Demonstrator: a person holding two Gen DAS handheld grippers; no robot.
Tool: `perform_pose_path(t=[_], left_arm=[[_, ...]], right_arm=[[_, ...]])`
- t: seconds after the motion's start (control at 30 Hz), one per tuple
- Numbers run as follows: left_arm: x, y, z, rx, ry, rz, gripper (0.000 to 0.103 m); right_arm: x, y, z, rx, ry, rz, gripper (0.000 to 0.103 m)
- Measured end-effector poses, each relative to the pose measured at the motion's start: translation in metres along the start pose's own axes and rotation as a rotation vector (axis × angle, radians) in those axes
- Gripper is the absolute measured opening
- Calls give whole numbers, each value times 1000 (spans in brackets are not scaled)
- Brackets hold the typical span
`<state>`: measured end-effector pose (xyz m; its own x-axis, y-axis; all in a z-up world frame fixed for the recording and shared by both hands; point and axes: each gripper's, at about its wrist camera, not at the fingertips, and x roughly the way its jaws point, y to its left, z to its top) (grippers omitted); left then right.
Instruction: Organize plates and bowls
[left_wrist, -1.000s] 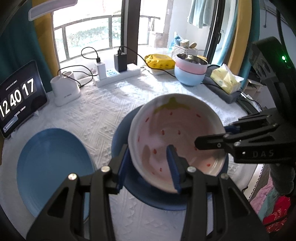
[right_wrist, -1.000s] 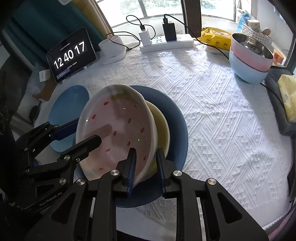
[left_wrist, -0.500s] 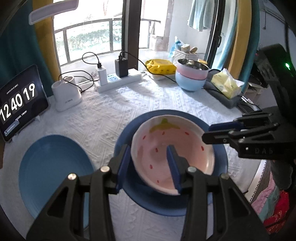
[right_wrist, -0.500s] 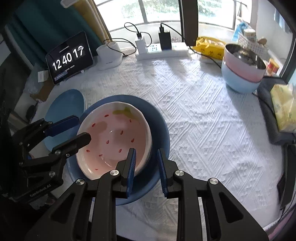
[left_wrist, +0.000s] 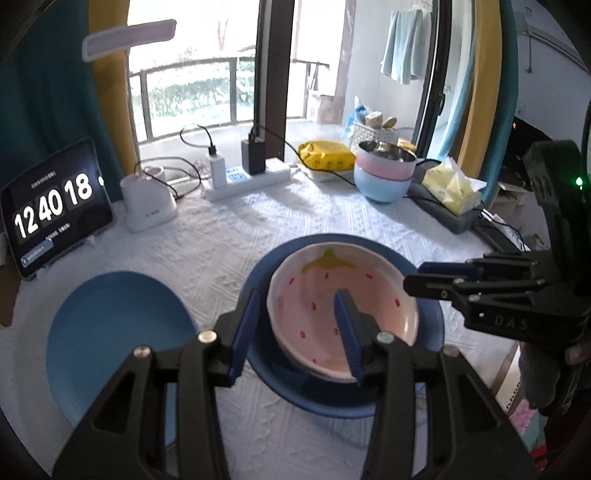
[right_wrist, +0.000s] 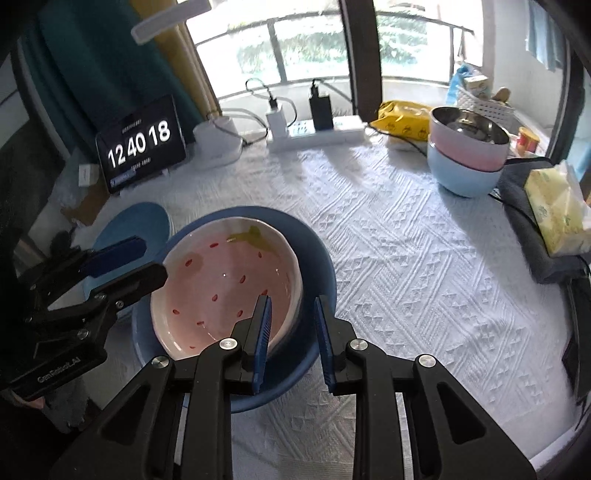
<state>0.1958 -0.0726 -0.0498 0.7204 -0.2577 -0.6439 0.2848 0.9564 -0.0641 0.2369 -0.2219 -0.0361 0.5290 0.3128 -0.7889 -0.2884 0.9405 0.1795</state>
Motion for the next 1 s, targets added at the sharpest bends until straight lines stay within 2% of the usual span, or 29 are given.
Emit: perform_pose_path(t=[0.33, 0.77, 1.0], left_arm=[[-29, -8, -11, -13, -124, 21, 46], [-44, 9, -34, -106, -213, 34, 48], [-41, 14, -50, -117, -281, 99, 51]], right_arm=[[-22, 5, -25, 1, -141, -48, 32], [-47, 20, -46, -70, -297, -76, 41], [-56, 19, -57, -115, -434, -132, 43]])
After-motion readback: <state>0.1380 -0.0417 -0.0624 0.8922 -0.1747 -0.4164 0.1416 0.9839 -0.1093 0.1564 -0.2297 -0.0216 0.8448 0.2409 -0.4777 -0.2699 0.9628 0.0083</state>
